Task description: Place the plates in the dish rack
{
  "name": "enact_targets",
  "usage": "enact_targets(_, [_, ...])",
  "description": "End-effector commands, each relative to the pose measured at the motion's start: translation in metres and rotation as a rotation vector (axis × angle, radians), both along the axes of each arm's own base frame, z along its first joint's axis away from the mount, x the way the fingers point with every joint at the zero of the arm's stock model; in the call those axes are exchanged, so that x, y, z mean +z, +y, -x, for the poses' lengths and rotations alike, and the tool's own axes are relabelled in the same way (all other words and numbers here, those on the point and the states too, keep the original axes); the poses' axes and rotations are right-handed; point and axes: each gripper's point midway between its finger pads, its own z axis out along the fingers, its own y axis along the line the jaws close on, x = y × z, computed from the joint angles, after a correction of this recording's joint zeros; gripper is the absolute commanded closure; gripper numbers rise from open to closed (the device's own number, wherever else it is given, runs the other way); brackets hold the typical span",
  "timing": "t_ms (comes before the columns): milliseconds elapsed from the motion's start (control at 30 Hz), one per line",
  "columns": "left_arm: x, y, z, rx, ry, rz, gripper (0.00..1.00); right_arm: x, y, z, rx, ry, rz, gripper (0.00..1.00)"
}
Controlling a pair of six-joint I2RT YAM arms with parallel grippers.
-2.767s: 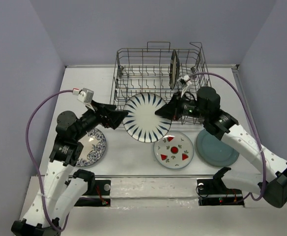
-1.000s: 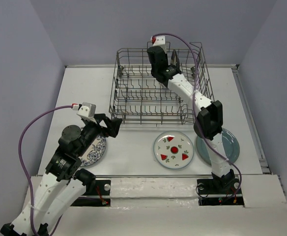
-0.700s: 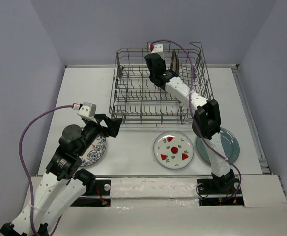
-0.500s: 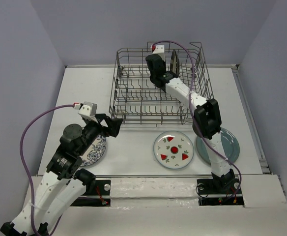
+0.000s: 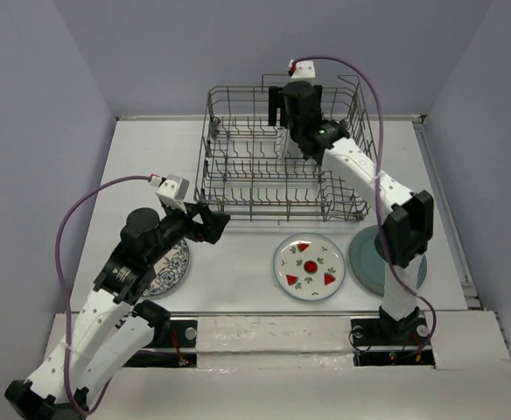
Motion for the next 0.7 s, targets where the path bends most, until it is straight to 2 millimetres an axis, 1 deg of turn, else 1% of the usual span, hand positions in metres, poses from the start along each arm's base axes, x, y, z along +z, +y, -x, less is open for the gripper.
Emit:
enact_targets(0, [-0.004, -0.038, 0.014, -0.214, 0.062, 0.081, 0.01, 0.062, 0.014, 0.039, 0.174, -0.081, -0.145, 0.14])
enact_targets(33, [-0.006, -0.044, 0.015, -0.238, 0.073, 0.102, 0.01, 0.080, 0.010, 0.053, 0.198, -0.103, -0.179, 0.14])
enact_targets(67, [-0.008, -0.050, 0.020, -0.266, 0.113, 0.150, 0.01, 0.082, 0.010, 0.062, 0.224, -0.099, -0.192, 0.14])
enact_targets(100, [-0.009, -0.054, 0.022, -0.281, 0.123, 0.175, 0.01, 0.065, 0.015, 0.073, 0.276, -0.055, -0.203, 0.14])
enact_targets(133, [-0.012, -0.058, 0.024, -0.295, 0.142, 0.195, 0.01, 0.063, 0.015, 0.083, 0.299, -0.049, -0.216, 0.14])
enact_targets(167, [-0.020, -0.062, 0.025, -0.303, 0.165, 0.205, 0.01, 0.081, 0.009, 0.100, 0.327, -0.079, -0.247, 0.16])
enact_targets(200, [-0.024, -0.066, 0.028, -0.307, 0.193, 0.223, 0.02, 0.062, 0.013, 0.112, 0.369, -0.042, -0.265, 0.17])
enact_targets(233, [-0.027, -0.069, 0.029, -0.304, 0.209, 0.235, 0.04, 0.059, 0.012, 0.122, 0.392, -0.037, -0.281, 0.19])
enact_targets(267, [-0.035, -0.074, 0.030, -0.308, 0.225, 0.248, 0.07, 0.058, 0.011, 0.132, 0.412, -0.035, -0.294, 0.22])
enact_targets(300, [-0.040, -0.079, 0.031, -0.295, 0.259, 0.278, 0.11, 0.074, 0.008, 0.148, 0.450, -0.065, -0.329, 0.23])
enact_targets(333, [-0.047, -0.091, 0.041, -0.330, 0.287, 0.283, 0.16, 0.055, 0.005, 0.156, 0.455, -0.031, -0.324, 0.25])
enact_targets(367, [-0.062, -0.099, 0.044, -0.335, 0.317, 0.280, 0.18, 0.053, 0.002, 0.163, 0.462, -0.030, -0.331, 0.26])
enact_targets(400, [-0.072, -0.103, 0.042, -0.297, 0.335, 0.277, 0.22, 0.063, -0.002, 0.175, 0.480, -0.053, -0.352, 0.29])
enact_targets(433, [-0.082, -0.108, 0.044, -0.290, 0.354, 0.263, 0.23, 0.061, -0.004, 0.180, 0.486, -0.052, -0.354, 0.29])
enact_targets(467, [-0.103, -0.118, 0.053, -0.303, 0.397, 0.224, 0.24, 0.049, -0.007, 0.186, 0.487, -0.030, -0.349, 0.31])
enact_targets(500, [-0.113, -0.119, 0.049, -0.267, 0.404, 0.206, 0.25, 0.058, -0.012, 0.195, 0.493, -0.051, -0.368, 0.31])
enact_targets(533, [-0.129, -0.125, 0.052, -0.263, 0.441, 0.187, 0.28, 0.057, -0.014, 0.200, 0.497, -0.051, -0.374, 0.32])
enact_targets(567, [-0.135, -0.126, 0.049, -0.239, 0.444, 0.184, 0.29, 0.046, -0.016, 0.205, 0.499, -0.032, -0.373, 0.32])
enact_targets(600, [-0.139, -0.128, 0.048, -0.230, 0.449, 0.186, 0.32, 0.052, -0.019, 0.213, 0.511, -0.049, -0.388, 0.32])
enact_targets(667, [-0.149, -0.133, 0.044, -0.211, 0.464, 0.192, 0.34, 0.049, -0.023, 0.220, 0.510, -0.048, -0.396, 0.32])
